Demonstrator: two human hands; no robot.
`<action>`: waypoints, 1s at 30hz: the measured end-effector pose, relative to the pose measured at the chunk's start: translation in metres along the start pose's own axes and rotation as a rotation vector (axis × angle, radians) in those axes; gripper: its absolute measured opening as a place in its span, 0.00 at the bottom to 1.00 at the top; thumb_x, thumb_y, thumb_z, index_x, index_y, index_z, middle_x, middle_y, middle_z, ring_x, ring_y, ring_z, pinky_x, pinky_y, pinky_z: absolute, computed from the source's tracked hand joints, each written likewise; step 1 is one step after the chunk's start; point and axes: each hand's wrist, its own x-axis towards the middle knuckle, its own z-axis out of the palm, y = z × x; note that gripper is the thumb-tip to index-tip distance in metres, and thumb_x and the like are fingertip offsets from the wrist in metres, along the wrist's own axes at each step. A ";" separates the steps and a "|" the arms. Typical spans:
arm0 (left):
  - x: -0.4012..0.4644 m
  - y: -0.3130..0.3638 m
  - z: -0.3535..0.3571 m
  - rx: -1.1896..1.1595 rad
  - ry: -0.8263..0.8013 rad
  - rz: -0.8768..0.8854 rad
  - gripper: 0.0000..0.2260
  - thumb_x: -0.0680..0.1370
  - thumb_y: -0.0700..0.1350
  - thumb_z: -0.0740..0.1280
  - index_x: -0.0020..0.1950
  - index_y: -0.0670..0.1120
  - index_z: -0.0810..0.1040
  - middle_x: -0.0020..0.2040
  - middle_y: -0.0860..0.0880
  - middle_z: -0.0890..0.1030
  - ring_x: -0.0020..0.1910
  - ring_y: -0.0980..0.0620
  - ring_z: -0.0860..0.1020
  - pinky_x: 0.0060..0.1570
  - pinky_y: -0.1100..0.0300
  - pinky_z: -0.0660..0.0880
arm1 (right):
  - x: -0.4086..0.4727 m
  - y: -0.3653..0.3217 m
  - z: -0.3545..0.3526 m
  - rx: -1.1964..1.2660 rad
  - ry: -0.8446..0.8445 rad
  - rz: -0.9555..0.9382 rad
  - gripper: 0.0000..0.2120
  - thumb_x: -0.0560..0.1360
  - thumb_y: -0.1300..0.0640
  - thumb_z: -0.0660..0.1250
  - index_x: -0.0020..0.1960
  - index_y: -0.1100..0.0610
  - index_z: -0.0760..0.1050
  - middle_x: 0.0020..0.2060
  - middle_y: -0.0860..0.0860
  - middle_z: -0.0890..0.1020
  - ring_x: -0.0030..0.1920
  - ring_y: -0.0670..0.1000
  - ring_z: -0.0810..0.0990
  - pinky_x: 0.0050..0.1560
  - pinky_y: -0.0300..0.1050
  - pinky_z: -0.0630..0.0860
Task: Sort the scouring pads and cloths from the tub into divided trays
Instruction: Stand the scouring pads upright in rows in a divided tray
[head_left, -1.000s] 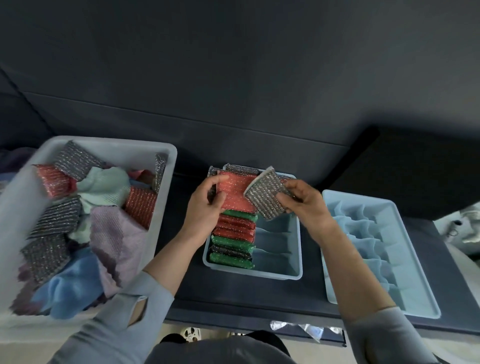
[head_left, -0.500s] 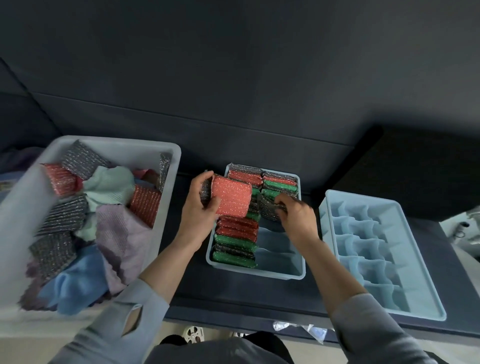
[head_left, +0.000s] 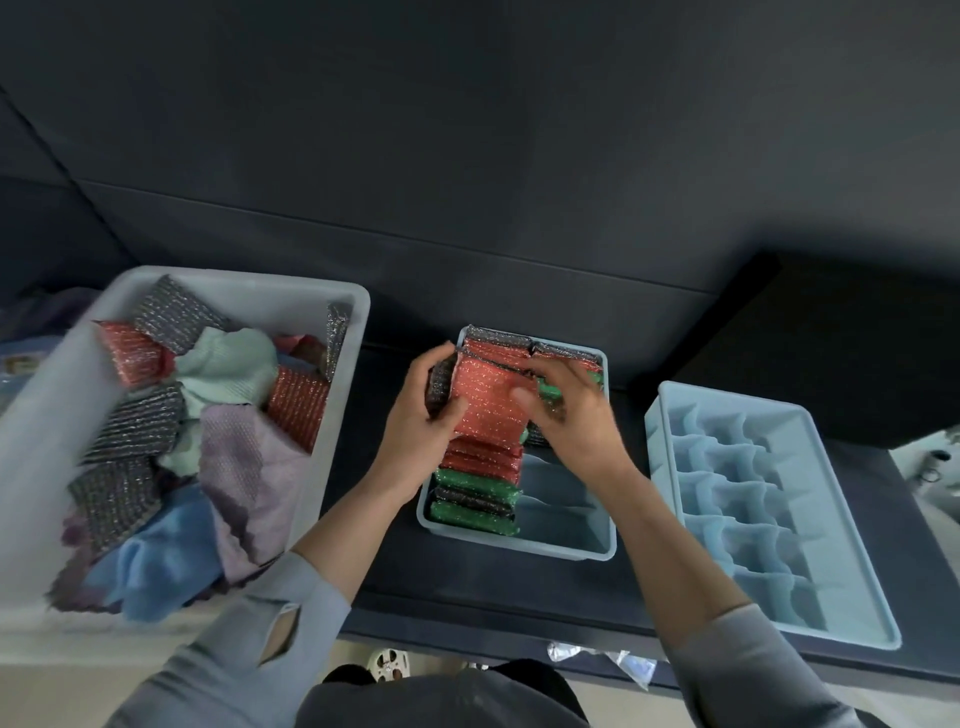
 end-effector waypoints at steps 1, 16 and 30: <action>-0.001 0.003 0.003 -0.002 -0.013 0.008 0.23 0.79 0.44 0.67 0.67 0.67 0.67 0.67 0.72 0.66 0.72 0.57 0.66 0.67 0.42 0.69 | 0.001 -0.005 0.000 0.030 -0.058 0.002 0.20 0.74 0.48 0.72 0.63 0.55 0.77 0.54 0.49 0.80 0.50 0.46 0.79 0.53 0.36 0.75; -0.003 0.007 -0.008 -0.254 0.165 -0.011 0.29 0.80 0.30 0.60 0.60 0.68 0.71 0.65 0.49 0.72 0.52 0.57 0.79 0.53 0.51 0.81 | -0.029 0.049 -0.024 -0.455 0.049 0.042 0.06 0.69 0.62 0.76 0.46 0.56 0.84 0.38 0.52 0.84 0.45 0.59 0.77 0.37 0.48 0.77; -0.007 0.005 -0.006 -0.155 0.115 -0.107 0.15 0.81 0.36 0.61 0.67 0.48 0.70 0.60 0.44 0.75 0.51 0.53 0.79 0.51 0.50 0.81 | -0.021 0.042 0.012 -0.444 0.039 0.092 0.10 0.70 0.59 0.76 0.50 0.57 0.80 0.45 0.52 0.81 0.46 0.55 0.79 0.41 0.44 0.75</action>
